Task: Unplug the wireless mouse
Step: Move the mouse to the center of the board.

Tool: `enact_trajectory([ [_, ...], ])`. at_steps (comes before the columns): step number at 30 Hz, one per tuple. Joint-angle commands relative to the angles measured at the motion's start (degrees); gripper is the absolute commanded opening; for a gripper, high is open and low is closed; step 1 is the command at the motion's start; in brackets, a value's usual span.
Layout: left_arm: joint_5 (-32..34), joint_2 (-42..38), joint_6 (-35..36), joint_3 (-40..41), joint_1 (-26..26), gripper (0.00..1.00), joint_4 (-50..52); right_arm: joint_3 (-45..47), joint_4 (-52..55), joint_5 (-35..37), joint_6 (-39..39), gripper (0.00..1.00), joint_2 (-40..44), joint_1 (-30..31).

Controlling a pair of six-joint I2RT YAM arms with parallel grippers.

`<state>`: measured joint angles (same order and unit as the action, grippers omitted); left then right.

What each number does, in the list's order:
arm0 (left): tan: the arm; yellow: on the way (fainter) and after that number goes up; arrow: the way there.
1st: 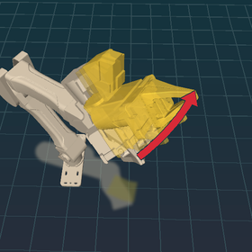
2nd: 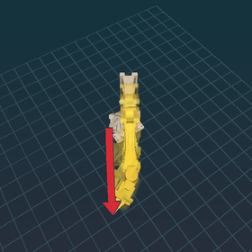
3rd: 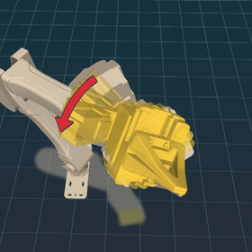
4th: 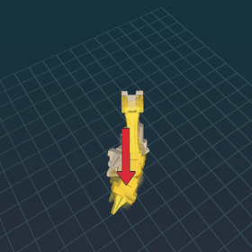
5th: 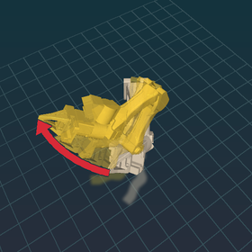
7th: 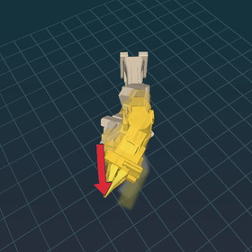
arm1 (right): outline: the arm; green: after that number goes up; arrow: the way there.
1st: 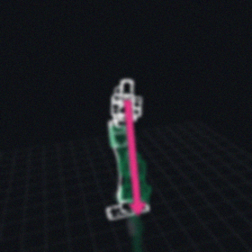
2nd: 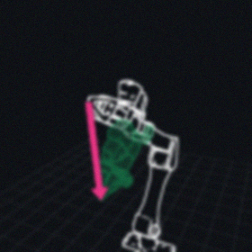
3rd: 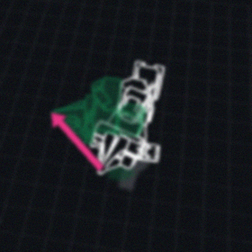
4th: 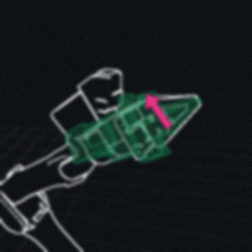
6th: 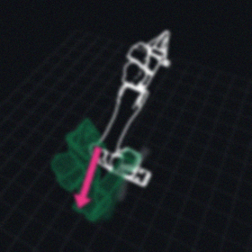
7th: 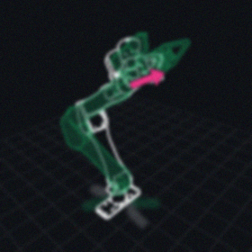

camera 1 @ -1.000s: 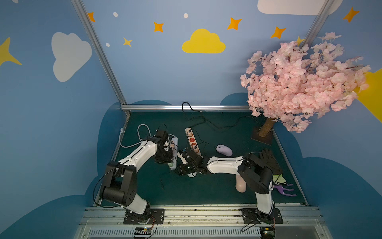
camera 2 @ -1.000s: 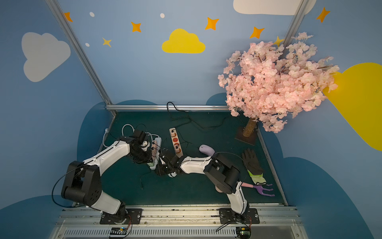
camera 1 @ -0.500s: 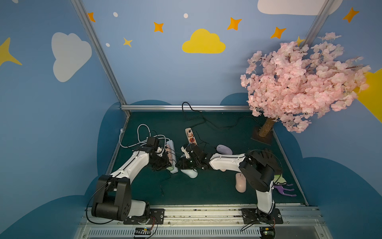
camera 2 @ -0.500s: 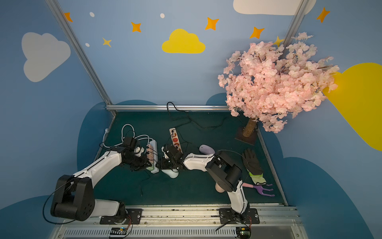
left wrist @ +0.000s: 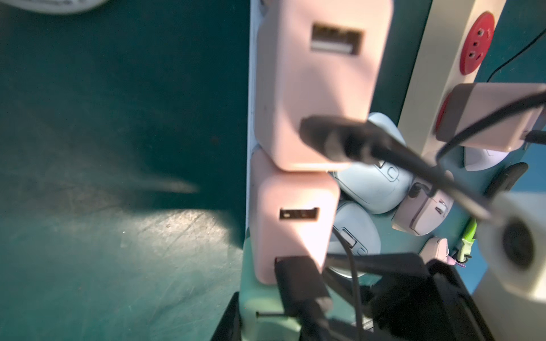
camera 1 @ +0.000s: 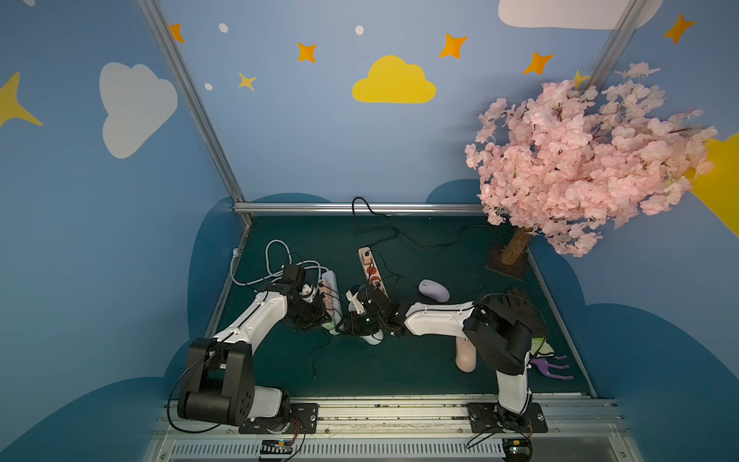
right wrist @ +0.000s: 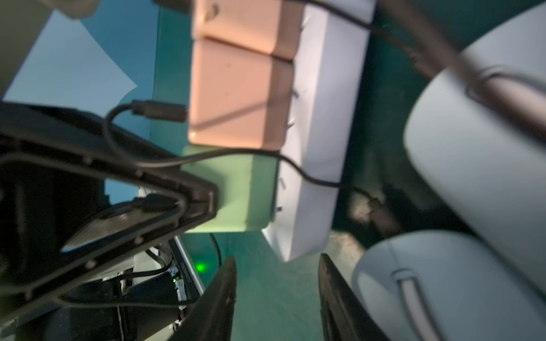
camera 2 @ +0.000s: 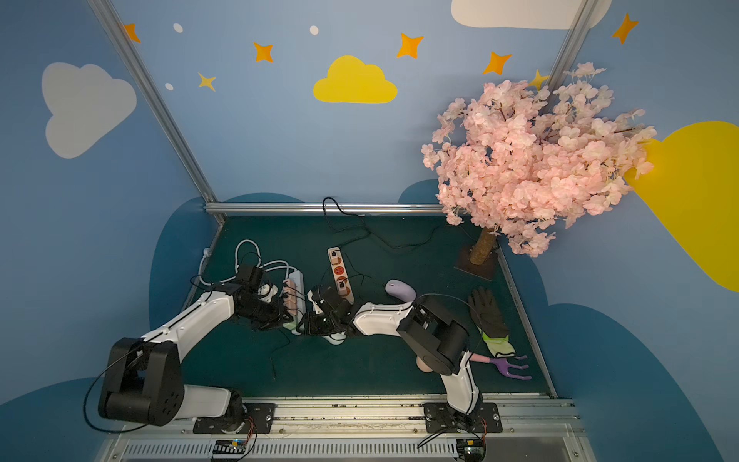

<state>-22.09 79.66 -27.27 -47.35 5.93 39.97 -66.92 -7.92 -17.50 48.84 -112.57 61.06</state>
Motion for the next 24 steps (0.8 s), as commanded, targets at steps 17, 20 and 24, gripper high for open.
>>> enact_trajectory([
  [17,-5.9,-0.5,-1.1,0.7,-3.7,0.04,-1.0,-3.1,0.8,-1.1,4.9,0.44,-2.8,-1.8],
  [20,-6.7,-0.6,-1.1,0.7,-3.7,0.04,-1.4,-3.5,-0.3,-1.7,5.5,0.44,-3.4,-2.2],
  [24,-7.5,-0.9,-0.8,0.7,-4.1,0.04,-1.5,-3.9,-1.1,-2.3,6.4,0.43,-4.0,-2.9],
])
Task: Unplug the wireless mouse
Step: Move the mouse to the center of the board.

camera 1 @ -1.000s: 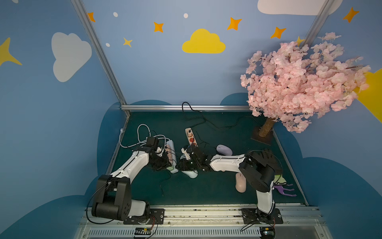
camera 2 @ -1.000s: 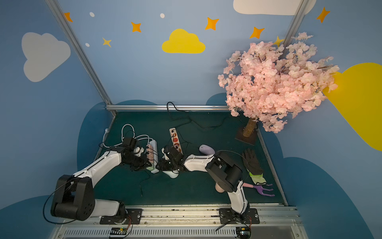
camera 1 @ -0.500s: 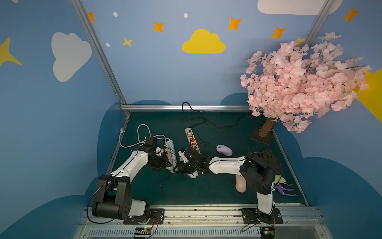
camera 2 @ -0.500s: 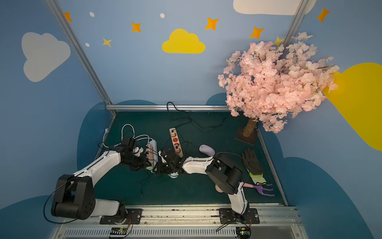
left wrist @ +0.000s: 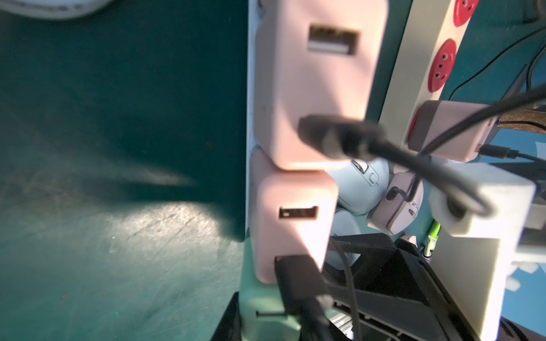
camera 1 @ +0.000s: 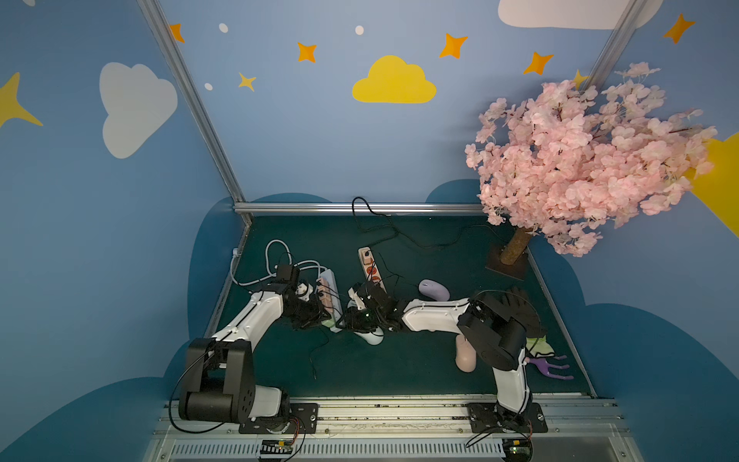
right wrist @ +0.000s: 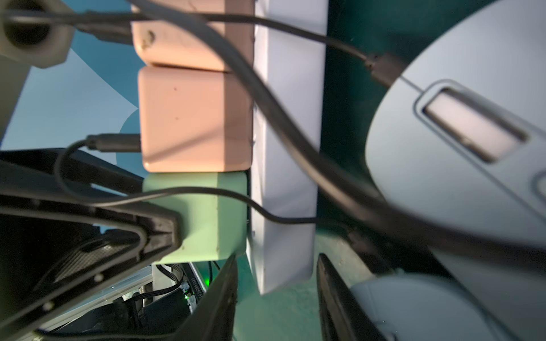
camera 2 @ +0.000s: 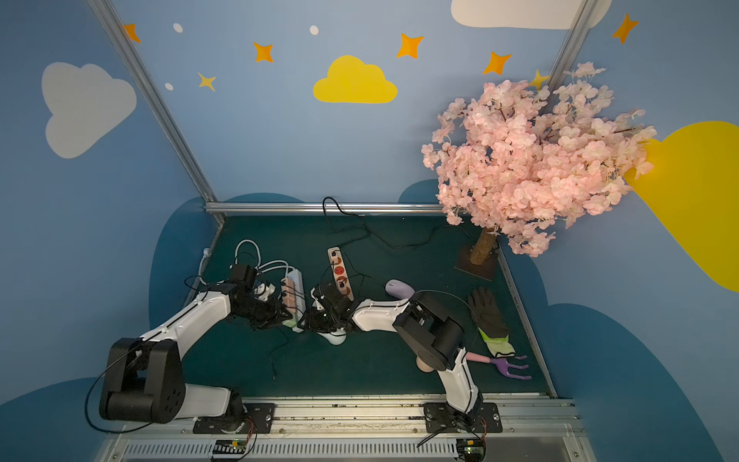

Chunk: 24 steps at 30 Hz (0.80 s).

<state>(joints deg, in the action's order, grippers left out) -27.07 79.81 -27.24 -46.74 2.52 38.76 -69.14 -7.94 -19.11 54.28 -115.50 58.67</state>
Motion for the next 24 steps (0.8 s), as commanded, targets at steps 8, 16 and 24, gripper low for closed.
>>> enact_trajectory([
  [8,-5.3,-1.8,-0.8,0.5,-1.4,0.04,-1.4,-2.1,-3.2,-2.4,1.8,0.43,-1.9,-0.8],
  [16,-7.0,-2.7,-1.0,0.9,-2.1,0.03,-2.3,-1.7,-5.1,-3.6,2.7,0.41,-2.3,-1.0],
  [24,-9.1,-4.0,-1.8,1.7,-3.0,0.04,-4.2,-1.0,-7.6,-4.7,3.7,0.43,-2.2,-1.2],
])
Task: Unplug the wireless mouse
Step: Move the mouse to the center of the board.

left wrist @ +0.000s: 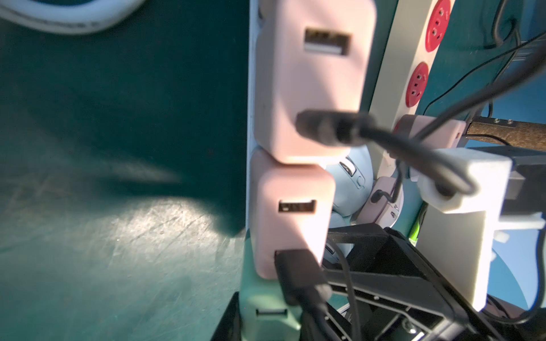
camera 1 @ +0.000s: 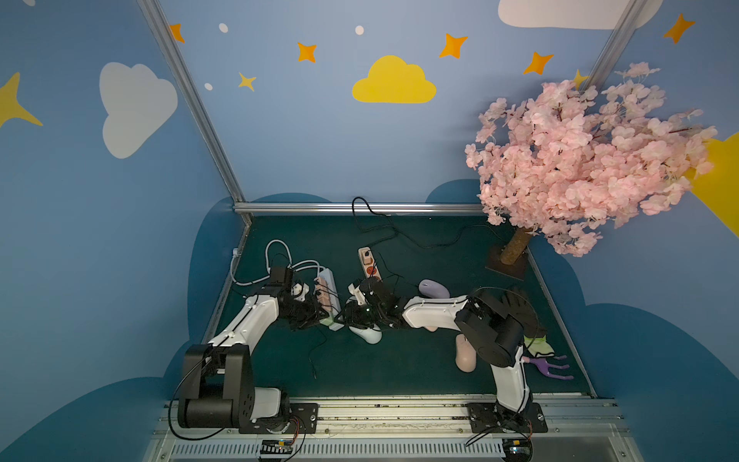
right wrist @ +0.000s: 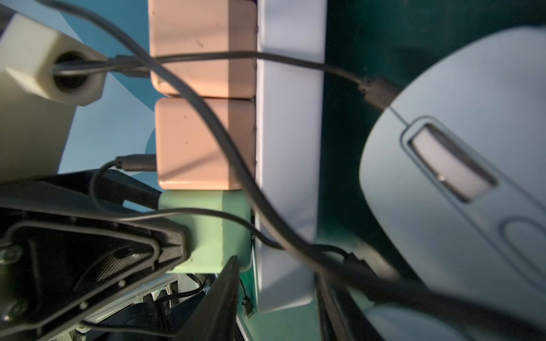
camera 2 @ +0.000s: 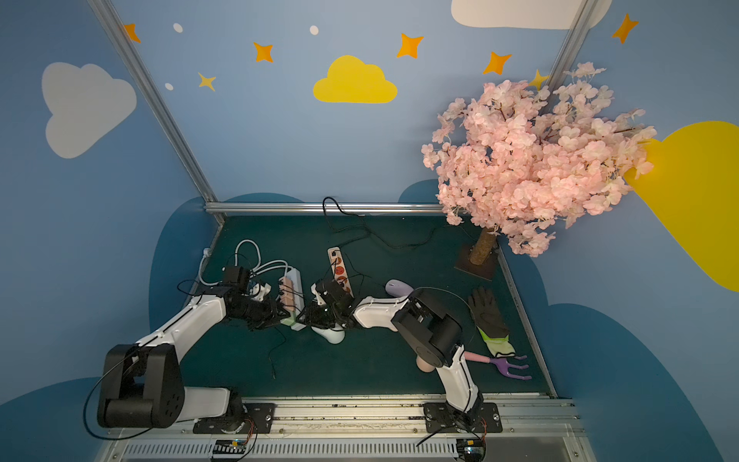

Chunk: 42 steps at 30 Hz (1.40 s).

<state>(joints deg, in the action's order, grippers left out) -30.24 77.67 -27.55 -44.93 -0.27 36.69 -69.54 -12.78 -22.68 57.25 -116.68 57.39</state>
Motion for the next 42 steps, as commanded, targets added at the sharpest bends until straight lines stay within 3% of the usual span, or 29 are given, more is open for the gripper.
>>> enact_trajectory([
  [1,-6.1,-1.9,-1.5,-0.1,-0.4,0.04,-2.1,-0.4,-2.8,-1.1,0.8,0.43,-0.9,0.1],
  [14,-6.9,-2.2,-1.1,0.1,-0.8,0.04,-2.1,-0.1,0.7,0.8,1.6,0.21,0.0,-0.2],
  [22,-1.2,-6.2,1.1,-2.6,-0.9,0.04,3.6,-0.3,7.9,5.6,2.1,0.19,1.3,-0.5],
  [31,-2.5,-9.0,0.8,-2.5,-0.9,0.04,1.6,-0.5,12.8,8.5,2.4,0.17,1.9,-0.6],
  [38,7.6,-10.2,2.7,-4.1,0.4,0.04,6.5,-1.8,17.3,9.9,1.8,0.16,2.1,-0.6],
  [42,-0.6,-10.6,0.2,-2.2,0.3,0.04,1.6,-1.9,16.5,9.4,1.9,0.16,1.8,-0.6],
])
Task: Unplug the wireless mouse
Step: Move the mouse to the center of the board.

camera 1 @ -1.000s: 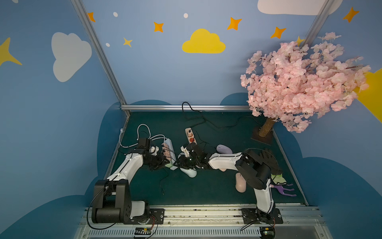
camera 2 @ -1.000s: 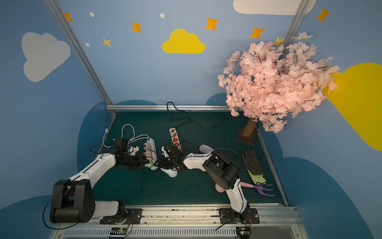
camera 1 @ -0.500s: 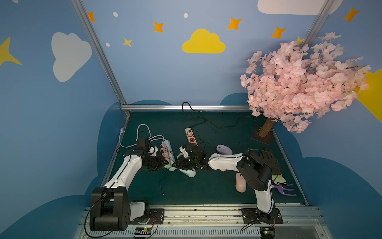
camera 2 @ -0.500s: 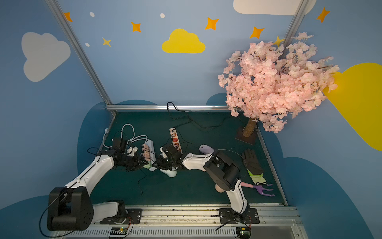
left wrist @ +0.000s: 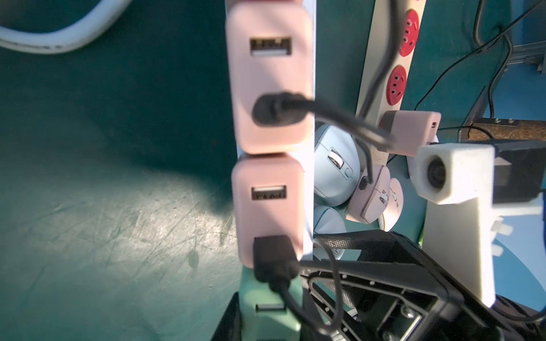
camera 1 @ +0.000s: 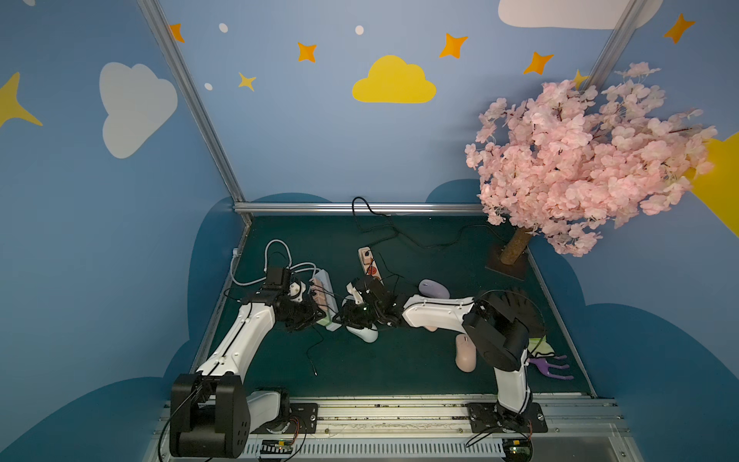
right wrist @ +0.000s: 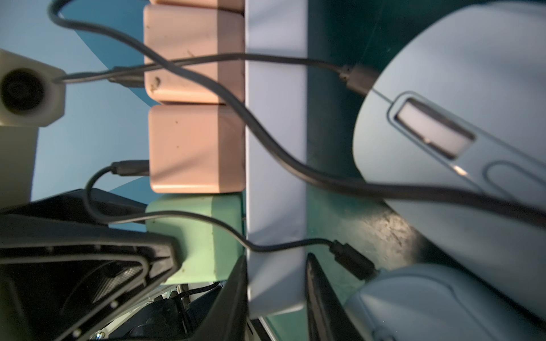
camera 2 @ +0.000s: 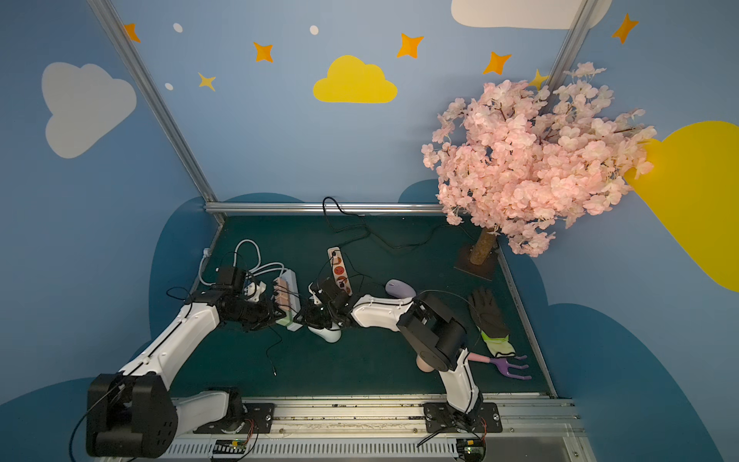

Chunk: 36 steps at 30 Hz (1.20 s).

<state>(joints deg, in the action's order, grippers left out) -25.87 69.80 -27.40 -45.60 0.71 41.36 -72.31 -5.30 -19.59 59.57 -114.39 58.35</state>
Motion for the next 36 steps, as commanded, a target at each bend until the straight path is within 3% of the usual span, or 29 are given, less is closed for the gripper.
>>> enact_trajectory([
  [1,-8.9,-2.8,-1.5,-0.3,-0.9,0.04,-6.0,0.8,9.1,6.3,-0.5,0.16,-0.5,-1.6],
  [3,-13.7,-2.9,-4.9,1.9,-1.2,0.04,-11.5,1.0,8.9,6.1,-0.5,0.16,-0.4,-1.7],
  [5,-14.3,-2.7,-6.5,2.9,-1.5,0.04,-13.5,1.1,8.9,6.3,-0.5,0.16,-0.3,-1.7],
  [10,2.1,-0.7,1.3,-3.9,-1.2,0.04,2.5,0.8,10.3,7.1,-1.0,0.16,0.1,-1.8],
  [12,5.1,-0.9,2.5,-4.9,-1.4,0.04,4.7,0.8,10.2,6.9,-1.1,0.16,-0.1,-1.8],
  [14,2.9,-1.3,2.2,-4.9,-1.4,0.04,3.6,0.7,10.3,7.0,-1.0,0.16,-0.2,-1.8],
  [18,-9.4,-1.4,-2.6,-1.2,-1.7,0.04,-5.4,0.6,11.1,7.5,-1.3,0.16,-0.1,-1.8],
  [21,-11.5,-1.0,-5.1,0.0,-1.7,0.04,-8.4,0.1,12.5,8.2,-2.0,0.15,0.1,-1.7],
  [26,6.5,0.1,1.9,-6.3,-0.6,0.04,5.3,-0.8,15.7,9.9,-2.7,0.14,0.3,-1.5],
  [28,10.6,0.1,3.5,-7.6,-0.3,0.04,8.5,-0.6,15.1,9.6,-2.4,0.14,0.2,-1.5],
  [30,6.9,-0.6,3.4,-7.0,-0.3,0.04,7.4,-0.2,14.2,9.2,-2.1,0.14,0.2,-1.6],
  [33,-4.9,-1.7,-0.7,-2.6,-0.7,0.04,-1.5,0.0,13.1,8.9,-1.8,0.14,0.2,-1.5],
  [36,-5.8,-1.4,-3.3,-0.6,-0.8,0.04,-4.8,0.0,13.6,9.1,-1.9,0.14,0.4,-1.5],
])
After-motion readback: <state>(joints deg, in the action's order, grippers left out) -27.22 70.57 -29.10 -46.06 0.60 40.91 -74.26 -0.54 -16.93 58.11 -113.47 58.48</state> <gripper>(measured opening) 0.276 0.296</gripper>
